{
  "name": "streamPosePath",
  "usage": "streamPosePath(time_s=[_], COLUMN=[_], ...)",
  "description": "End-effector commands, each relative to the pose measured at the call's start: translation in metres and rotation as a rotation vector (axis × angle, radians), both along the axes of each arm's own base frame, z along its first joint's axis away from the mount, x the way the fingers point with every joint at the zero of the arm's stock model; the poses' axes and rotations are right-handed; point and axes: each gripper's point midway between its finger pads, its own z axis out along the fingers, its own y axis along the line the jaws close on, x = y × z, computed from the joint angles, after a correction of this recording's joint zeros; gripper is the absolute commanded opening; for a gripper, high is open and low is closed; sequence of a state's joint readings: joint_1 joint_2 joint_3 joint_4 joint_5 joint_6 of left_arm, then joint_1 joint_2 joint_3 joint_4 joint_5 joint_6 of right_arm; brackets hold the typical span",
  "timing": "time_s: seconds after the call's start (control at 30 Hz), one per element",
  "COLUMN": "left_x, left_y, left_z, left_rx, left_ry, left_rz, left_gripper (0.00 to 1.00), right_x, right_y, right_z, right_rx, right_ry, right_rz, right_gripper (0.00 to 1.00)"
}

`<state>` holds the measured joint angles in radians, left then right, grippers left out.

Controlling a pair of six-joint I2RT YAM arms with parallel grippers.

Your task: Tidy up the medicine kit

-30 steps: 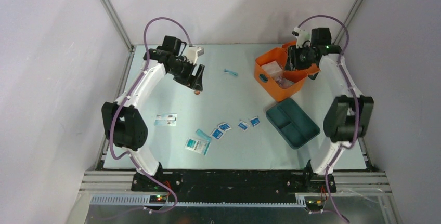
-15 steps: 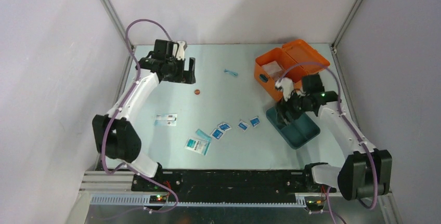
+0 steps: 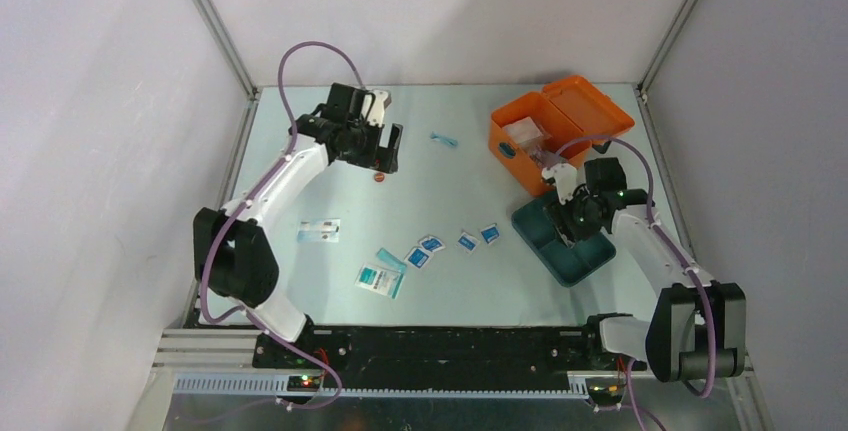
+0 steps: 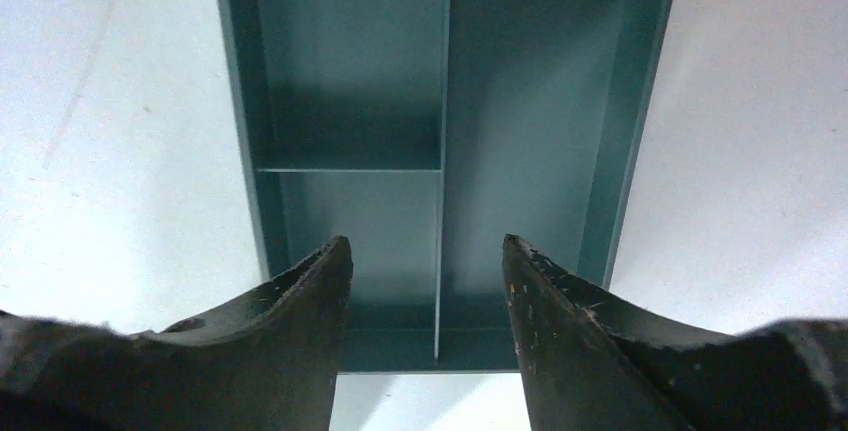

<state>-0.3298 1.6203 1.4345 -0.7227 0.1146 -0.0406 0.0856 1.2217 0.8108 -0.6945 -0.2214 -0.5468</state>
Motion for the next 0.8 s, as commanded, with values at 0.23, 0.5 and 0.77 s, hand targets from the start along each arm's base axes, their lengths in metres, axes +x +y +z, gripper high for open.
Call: streamPosePath(time_s=[0.23,0.5,0.77], left_x=[-0.003,-0.004,-0.005], left_y=[-0.002,-0.001,-0.007], left_z=[0.015,0.006,0.004], left_rx=[0.057,0.121,0.121], left_ry=[-0.086,-0.086,-0.086], left_rz=[-0.059,-0.07,-0.112], left_gripper=[1.0,1.0,1.0], right_x=[-0.011,-0.018,-0.023], right_y=[-0.021,-0.02,0.004], right_z=[-0.04,-0.062,-0.053], right_rx=[-0.147,-0.173,-0.172], right_ry=[0.025,0.024,0.001], right_rz=[0.084,0.168,0.307], right_gripper=[0.44,0.28,0.0])
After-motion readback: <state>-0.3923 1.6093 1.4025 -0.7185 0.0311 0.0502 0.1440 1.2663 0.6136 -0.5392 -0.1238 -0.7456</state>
